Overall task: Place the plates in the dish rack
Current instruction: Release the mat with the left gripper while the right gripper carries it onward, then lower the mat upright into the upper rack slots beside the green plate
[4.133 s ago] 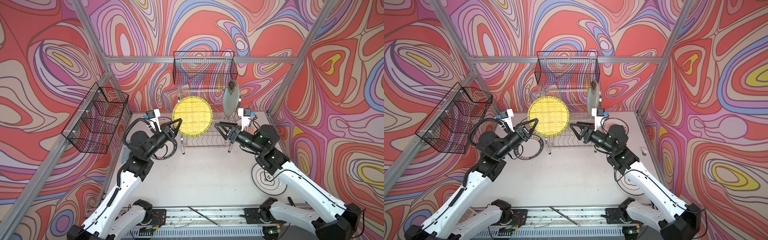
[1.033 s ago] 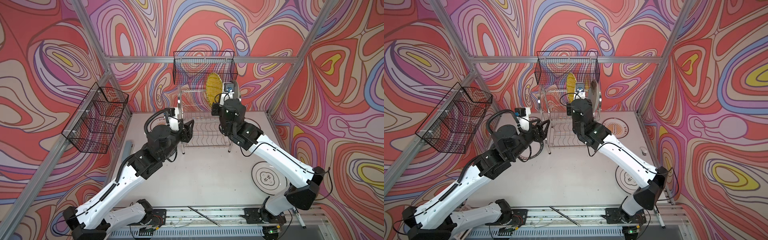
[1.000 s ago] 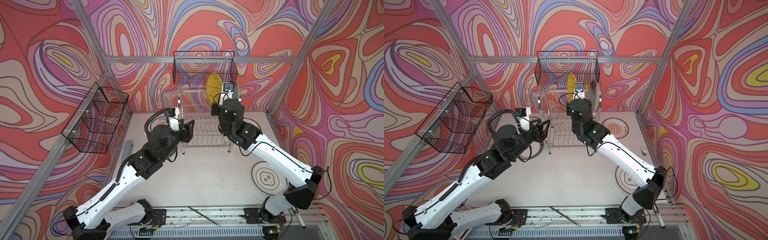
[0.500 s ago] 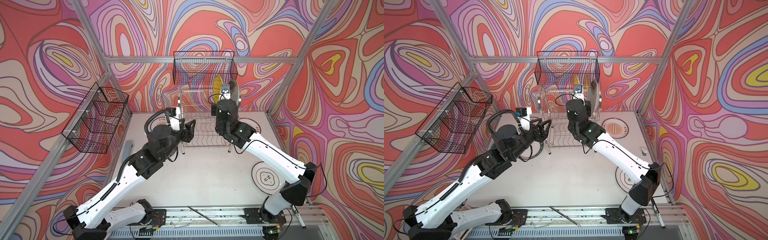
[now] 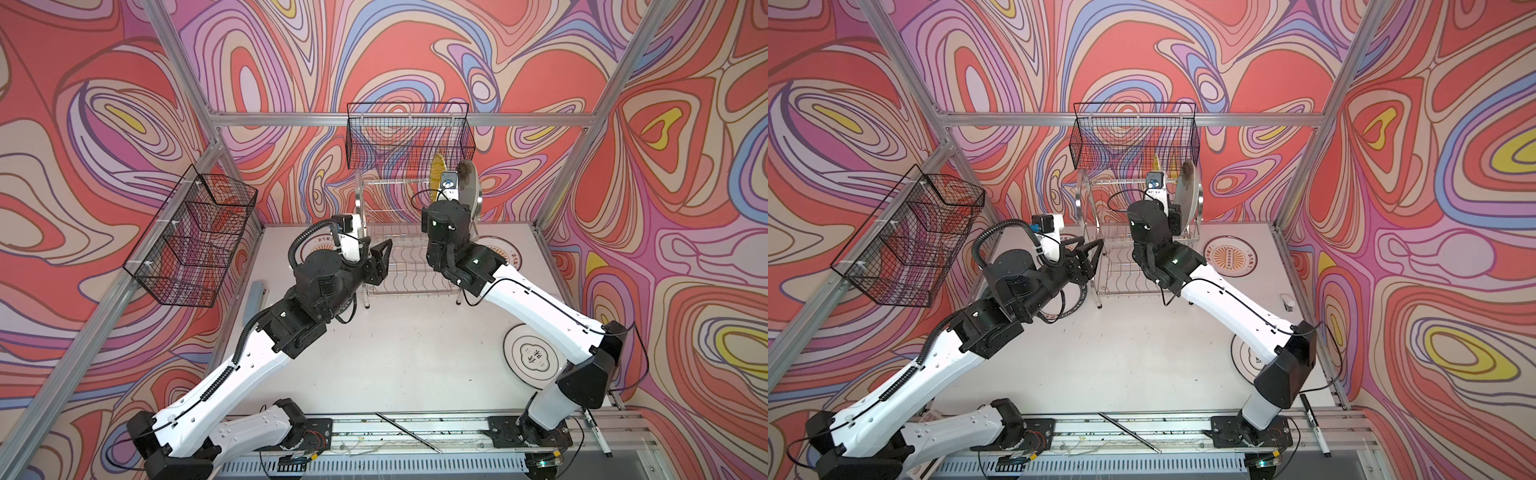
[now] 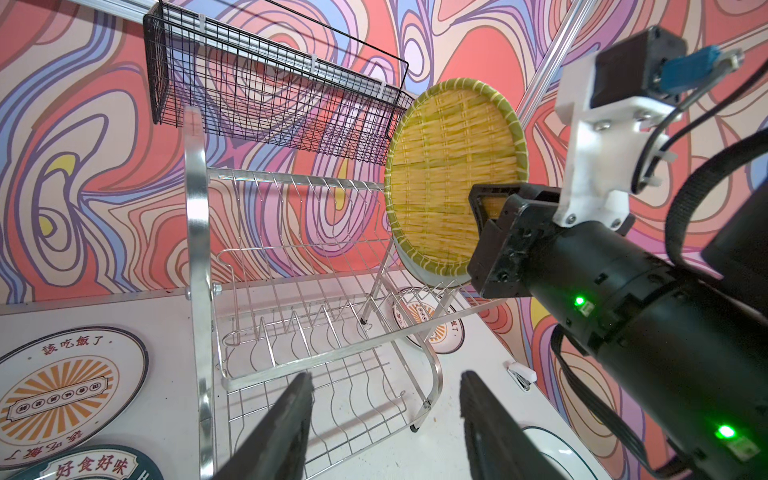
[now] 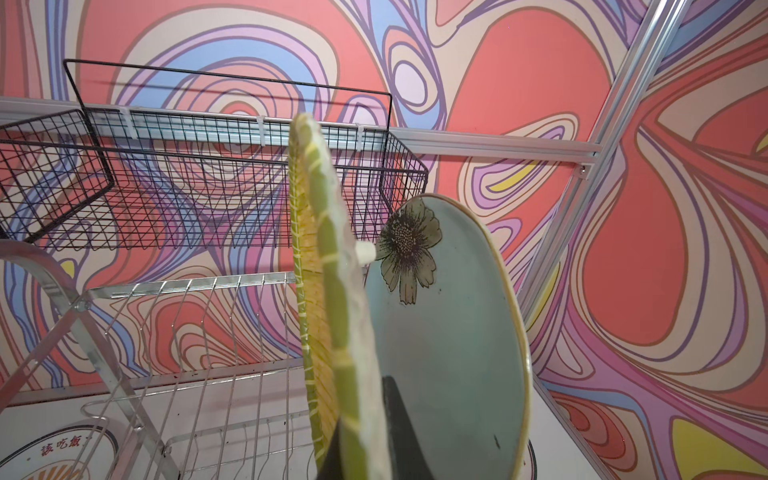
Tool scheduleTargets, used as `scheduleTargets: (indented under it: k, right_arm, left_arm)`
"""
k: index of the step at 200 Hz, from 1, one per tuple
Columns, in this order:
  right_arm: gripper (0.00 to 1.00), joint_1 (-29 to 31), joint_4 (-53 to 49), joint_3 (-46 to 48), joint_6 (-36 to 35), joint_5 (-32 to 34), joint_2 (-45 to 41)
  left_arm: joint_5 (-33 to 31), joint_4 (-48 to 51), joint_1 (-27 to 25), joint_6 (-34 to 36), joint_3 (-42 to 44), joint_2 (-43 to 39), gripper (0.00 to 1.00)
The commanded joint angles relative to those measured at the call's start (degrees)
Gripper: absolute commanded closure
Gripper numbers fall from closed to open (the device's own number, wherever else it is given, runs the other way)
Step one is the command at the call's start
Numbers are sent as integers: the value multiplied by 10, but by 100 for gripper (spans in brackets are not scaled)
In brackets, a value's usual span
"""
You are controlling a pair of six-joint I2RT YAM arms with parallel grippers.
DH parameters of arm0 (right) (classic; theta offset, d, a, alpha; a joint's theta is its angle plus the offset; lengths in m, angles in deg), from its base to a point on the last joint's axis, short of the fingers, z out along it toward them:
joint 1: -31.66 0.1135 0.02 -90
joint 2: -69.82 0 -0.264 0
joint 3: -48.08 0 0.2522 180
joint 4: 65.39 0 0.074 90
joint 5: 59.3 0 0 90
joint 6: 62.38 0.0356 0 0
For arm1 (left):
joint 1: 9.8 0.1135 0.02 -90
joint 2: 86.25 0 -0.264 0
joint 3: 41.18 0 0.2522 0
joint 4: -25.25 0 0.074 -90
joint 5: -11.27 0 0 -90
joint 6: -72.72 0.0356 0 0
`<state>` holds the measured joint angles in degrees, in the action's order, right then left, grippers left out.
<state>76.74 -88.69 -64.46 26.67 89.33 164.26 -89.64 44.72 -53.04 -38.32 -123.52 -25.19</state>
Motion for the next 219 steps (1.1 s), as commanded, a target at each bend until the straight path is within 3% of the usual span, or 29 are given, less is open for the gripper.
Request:
scheduleTargets:
  k: [1,85,219]
  right_arm:
    - [100,-2,13,-2,10,20,1]
    - [100,-29,-36,3,70,3,11]
    - [100,-57,-76,3,99,-16,29]
  left_arm:
    - [3,-12,-3,6,-1,-12,41]
    - [2,-13,-3,7,1,-7,40]
    - [-4,-17,-3,9,4,-2,40]
